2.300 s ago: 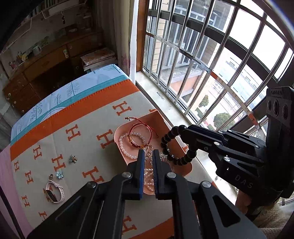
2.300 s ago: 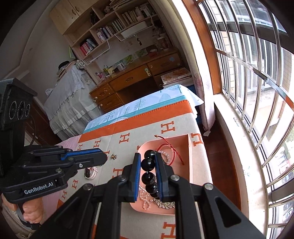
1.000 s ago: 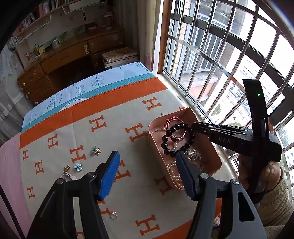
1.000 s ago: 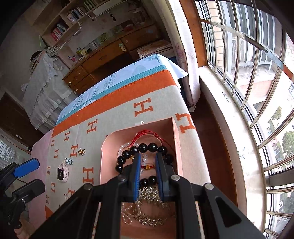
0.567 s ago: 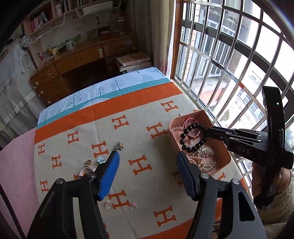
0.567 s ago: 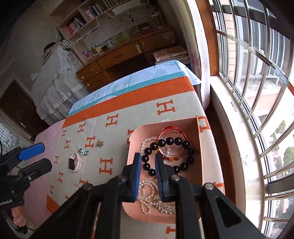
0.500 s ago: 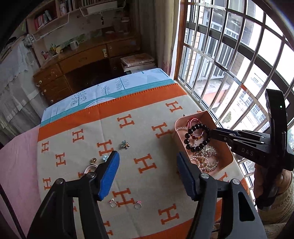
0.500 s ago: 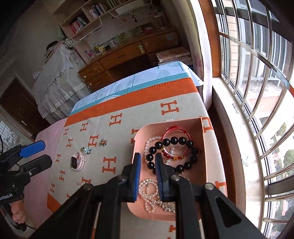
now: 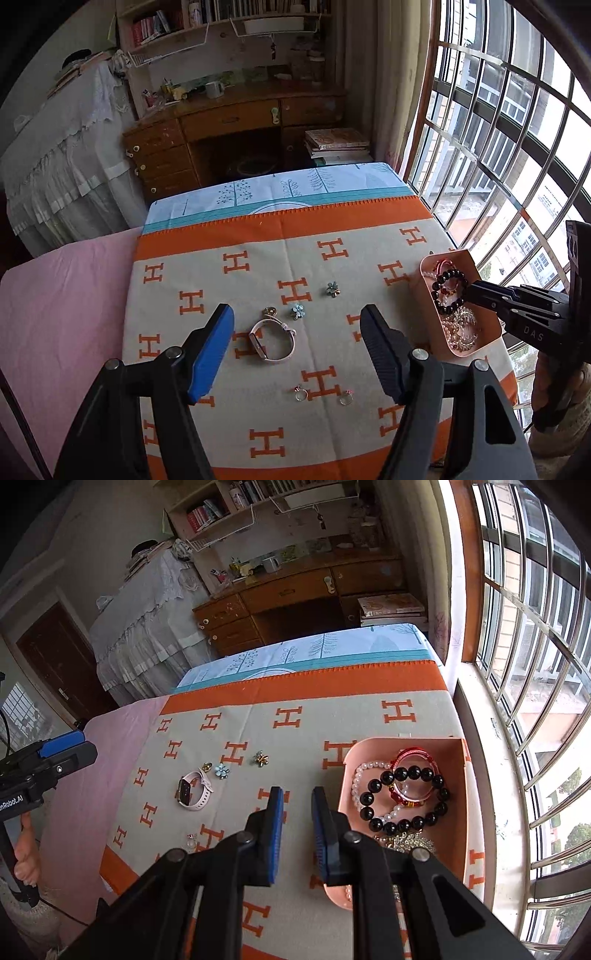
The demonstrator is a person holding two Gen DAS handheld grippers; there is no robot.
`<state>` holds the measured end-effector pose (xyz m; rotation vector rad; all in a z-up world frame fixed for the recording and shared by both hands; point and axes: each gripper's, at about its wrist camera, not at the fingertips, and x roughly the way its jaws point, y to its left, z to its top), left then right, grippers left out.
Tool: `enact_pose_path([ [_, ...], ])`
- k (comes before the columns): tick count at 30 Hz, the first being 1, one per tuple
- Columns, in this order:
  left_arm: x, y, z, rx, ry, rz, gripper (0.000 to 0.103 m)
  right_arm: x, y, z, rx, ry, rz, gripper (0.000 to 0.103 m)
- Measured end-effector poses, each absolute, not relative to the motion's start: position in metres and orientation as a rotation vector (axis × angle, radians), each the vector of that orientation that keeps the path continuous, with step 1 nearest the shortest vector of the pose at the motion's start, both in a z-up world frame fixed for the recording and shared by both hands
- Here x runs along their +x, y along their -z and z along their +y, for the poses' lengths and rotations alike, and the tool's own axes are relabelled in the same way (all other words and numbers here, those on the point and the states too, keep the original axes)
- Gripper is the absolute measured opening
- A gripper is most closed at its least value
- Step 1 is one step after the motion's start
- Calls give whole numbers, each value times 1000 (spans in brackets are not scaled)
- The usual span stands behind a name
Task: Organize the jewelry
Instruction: 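Withdraw both open tools from the pink tray back over the blanket, then close the left tool on the white smartwatch band while the right tool closes on the gold round charm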
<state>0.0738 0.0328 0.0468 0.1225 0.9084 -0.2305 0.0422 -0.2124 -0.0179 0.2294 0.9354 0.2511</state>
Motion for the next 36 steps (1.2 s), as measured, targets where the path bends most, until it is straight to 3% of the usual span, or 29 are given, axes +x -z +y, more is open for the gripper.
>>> enact_pose_path([
  [11, 84, -15, 69, 48, 204, 993, 69, 50, 18, -166, 144, -329, 955, 16],
  [16, 101, 20, 68, -13, 227, 1085, 69, 58, 24, -153, 142, -348, 965, 31],
  [23, 132, 76, 66, -149, 215, 1198, 68, 65, 43, -138, 126, -373, 1000, 31],
  [28, 154, 104, 63, -220, 184, 1258, 48, 75, 58, -132, 129, -390, 1036, 31],
  [36, 174, 137, 44, -217, 179, 1331, 38, 90, 75, -134, 143, -394, 1072, 31],
])
